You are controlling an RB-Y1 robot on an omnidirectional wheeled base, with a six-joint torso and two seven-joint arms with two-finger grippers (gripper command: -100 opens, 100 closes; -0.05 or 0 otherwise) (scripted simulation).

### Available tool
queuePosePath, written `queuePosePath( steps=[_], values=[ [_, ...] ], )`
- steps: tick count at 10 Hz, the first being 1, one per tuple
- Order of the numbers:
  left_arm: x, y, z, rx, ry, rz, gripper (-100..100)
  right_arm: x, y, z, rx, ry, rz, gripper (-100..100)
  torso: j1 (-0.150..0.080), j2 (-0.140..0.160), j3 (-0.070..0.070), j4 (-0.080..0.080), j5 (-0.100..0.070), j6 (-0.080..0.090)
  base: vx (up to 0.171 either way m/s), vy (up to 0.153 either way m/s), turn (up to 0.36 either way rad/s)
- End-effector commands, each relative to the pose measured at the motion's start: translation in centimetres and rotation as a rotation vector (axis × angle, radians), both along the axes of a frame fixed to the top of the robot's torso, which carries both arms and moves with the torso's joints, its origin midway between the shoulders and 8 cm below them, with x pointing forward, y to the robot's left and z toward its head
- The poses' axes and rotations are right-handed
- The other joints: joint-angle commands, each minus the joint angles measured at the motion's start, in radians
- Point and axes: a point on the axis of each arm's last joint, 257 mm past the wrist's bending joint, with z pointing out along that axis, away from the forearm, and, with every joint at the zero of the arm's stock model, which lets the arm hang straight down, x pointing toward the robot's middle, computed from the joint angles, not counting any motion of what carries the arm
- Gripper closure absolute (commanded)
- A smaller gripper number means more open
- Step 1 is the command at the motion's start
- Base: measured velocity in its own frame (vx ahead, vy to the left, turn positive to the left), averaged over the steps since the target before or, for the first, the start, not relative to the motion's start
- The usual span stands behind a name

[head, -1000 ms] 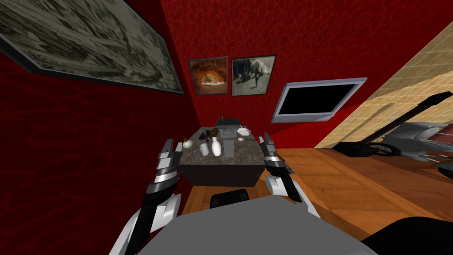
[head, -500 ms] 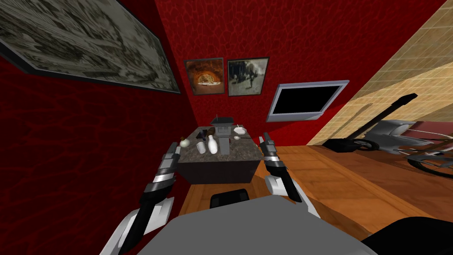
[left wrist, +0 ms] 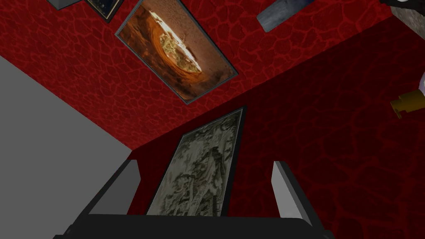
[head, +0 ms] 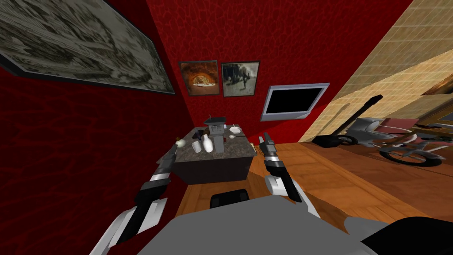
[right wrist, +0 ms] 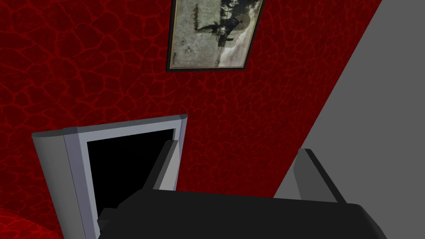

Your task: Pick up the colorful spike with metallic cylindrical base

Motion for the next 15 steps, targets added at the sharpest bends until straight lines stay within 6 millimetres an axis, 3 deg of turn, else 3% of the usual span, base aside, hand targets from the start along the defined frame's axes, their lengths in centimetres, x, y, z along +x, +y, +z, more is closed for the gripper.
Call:
queuePosePath(
  steps=[1,3,4,8,9,13,14,15],
  values=[
    [0.3,2.5,-1.9,0.053,0.063,0.054,-100,0.0,0.0,0.0,0.0,0.0,0.0,0,0.0,0.0,0.0,0.0,0.0,0.0,-0.05,-0.083,-0.175],
    [0.7,5.7,-4.1,0.118,0.145,0.124,-100,0.0,0.0,0.0,0.0,0.0,0.0,0,-0.002,0.0,0.0,0.0,-0.001,0.0,-0.06,-0.103,-0.144],
    [0.7,5.7,-4.2,0.118,0.147,0.125,-100,0.0,0.0,0.0,0.0,0.0,0.0,0,-0.002,0.001,0.0,0.0,-0.001,0.0,-0.045,-0.06,-0.031],
    [1.1,12.2,-8.1,0.239,0.309,0.259,-100,0.0,0.0,0.0,0.0,0.0,0.0,0,0.001,-0.001,0.0,0.0,0.0,0.0,-0.031,-0.05,-0.168],
    [1.1,12.4,-8.2,0.237,0.313,0.263,-100,0.0,0.0,0.0,0.0,0.0,0.0,0,0.001,-0.002,-0.001,0.0,0.0,0.0,-0.012,-0.038,-0.051],
    [1.2,18.4,-11.1,0.35,0.465,0.376,-100,0.0,0.0,0.0,0.0,0.0,0.0,0,0.003,-0.004,-0.002,-0.001,0.001,0.0,0.008,-0.026,-0.176],
    [1.1,18.4,-11.1,0.349,0.467,0.377,-100,0.0,0.0,0.0,0.0,0.0,0.0,0,0.004,-0.004,-0.002,-0.001,0.001,0.0,0.02,-0.007,-0.077],
    [1.2,19.8,-11.7,0.378,0.502,0.401,-100,0.0,0.0,0.0,0.0,0.0,0.0,0,0.004,-0.004,-0.002,-0.001,0.001,-0.001,0.02,-0.006,-0.15]
  ],
)
